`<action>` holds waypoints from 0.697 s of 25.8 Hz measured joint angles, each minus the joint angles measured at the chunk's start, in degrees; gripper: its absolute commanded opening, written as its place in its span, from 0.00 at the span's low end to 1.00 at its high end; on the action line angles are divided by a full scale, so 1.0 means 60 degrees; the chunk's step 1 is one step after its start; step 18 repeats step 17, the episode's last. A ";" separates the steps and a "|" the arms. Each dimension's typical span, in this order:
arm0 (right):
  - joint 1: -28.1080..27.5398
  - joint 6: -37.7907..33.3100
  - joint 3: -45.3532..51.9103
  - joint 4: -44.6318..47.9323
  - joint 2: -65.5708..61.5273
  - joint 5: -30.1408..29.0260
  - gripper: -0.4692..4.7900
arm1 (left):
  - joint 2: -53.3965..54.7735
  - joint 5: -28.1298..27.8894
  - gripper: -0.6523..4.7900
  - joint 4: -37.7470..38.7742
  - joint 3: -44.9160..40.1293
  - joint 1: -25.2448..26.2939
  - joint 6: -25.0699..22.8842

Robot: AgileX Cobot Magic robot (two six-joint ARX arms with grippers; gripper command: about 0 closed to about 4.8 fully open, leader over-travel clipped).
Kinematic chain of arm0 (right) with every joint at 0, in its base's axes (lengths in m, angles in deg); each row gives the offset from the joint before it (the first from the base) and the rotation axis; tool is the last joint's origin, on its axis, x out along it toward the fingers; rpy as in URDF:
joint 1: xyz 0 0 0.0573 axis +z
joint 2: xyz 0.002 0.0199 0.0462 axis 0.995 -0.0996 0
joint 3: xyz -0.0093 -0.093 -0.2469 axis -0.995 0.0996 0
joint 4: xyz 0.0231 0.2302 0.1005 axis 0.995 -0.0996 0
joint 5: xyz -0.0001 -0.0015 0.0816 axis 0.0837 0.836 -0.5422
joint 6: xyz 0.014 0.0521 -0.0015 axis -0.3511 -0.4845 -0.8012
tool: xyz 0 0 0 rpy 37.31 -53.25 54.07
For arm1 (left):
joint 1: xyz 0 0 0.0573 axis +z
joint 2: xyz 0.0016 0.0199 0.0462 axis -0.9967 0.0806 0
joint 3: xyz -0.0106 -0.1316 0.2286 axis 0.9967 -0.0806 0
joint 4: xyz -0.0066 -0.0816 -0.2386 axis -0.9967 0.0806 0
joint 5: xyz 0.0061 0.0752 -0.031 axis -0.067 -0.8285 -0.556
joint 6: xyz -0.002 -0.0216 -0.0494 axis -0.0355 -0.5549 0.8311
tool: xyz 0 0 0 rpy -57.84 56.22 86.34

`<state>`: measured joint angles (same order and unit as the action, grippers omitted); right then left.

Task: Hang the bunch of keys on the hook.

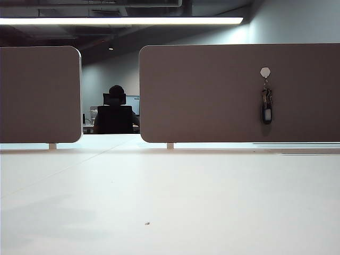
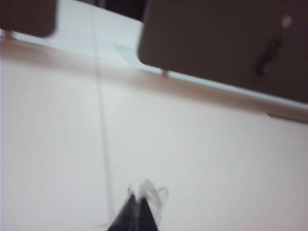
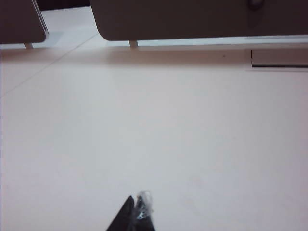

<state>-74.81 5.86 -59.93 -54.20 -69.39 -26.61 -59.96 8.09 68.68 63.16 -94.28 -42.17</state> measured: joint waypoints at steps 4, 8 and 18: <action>-0.0007 -0.0168 0.0000 0.0350 0.0000 0.0069 0.07 | 0.0036 -0.0025 0.13 -0.0117 -0.0004 0.1239 0.0004; -0.0007 -0.0182 0.0000 0.0718 0.0000 0.0317 0.09 | 0.0040 -0.0033 0.13 -0.0117 0.0000 0.1883 0.0004; -0.0004 -0.0182 0.0000 0.0554 0.0000 0.0317 0.09 | 0.0040 -0.0029 0.13 -0.0117 -0.0004 0.1876 0.0004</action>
